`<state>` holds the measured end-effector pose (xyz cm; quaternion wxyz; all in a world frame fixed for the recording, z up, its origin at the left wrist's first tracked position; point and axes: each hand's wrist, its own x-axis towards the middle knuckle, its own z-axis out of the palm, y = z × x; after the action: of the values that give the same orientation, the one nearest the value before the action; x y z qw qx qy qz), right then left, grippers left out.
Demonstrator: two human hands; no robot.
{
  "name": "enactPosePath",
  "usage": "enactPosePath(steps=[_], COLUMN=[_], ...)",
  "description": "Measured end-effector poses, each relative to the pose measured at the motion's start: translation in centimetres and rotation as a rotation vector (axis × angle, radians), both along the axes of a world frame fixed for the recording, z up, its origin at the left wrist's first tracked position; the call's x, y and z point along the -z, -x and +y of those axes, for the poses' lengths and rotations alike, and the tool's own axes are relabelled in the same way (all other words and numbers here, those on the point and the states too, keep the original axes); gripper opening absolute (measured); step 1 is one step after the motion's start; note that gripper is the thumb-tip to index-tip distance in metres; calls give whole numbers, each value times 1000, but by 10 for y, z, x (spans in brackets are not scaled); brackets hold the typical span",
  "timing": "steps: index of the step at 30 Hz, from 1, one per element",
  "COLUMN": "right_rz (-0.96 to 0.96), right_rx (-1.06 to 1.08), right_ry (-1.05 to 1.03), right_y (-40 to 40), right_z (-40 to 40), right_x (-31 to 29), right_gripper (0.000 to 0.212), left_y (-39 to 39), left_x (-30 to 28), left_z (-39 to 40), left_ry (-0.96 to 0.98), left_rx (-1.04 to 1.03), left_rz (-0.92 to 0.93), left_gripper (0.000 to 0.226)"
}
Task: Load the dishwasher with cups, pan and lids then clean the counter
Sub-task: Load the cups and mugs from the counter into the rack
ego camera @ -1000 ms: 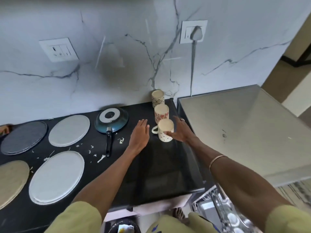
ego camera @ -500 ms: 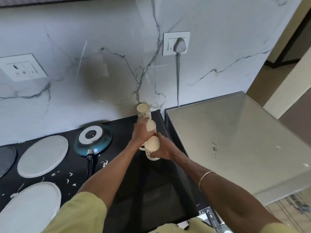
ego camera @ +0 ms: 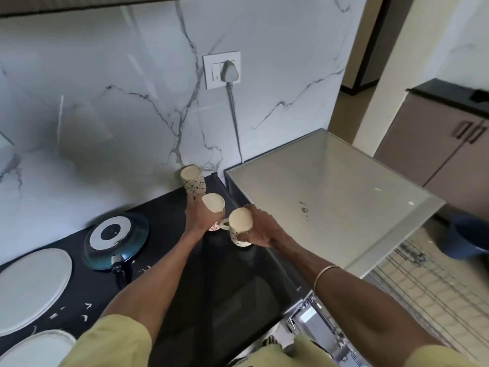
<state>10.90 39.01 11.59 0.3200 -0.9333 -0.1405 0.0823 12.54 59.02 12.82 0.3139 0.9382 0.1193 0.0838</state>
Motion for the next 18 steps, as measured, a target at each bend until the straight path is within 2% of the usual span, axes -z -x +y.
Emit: enactPosePath(steps=[10, 18], right_rz=[-136, -208], right_rx=[343, 676], right_ry=[-36, -28], right_y=[73, 160], right_z=[-118, -262], right_x=[-16, -29], right_gripper=[87, 84], left_y=[39, 88], left_x=[-24, -38], left_z=[-90, -227], left_ry=[48, 111], left_rx=[265, 497], left_rz=[-59, -88], left_gripper=[76, 74])
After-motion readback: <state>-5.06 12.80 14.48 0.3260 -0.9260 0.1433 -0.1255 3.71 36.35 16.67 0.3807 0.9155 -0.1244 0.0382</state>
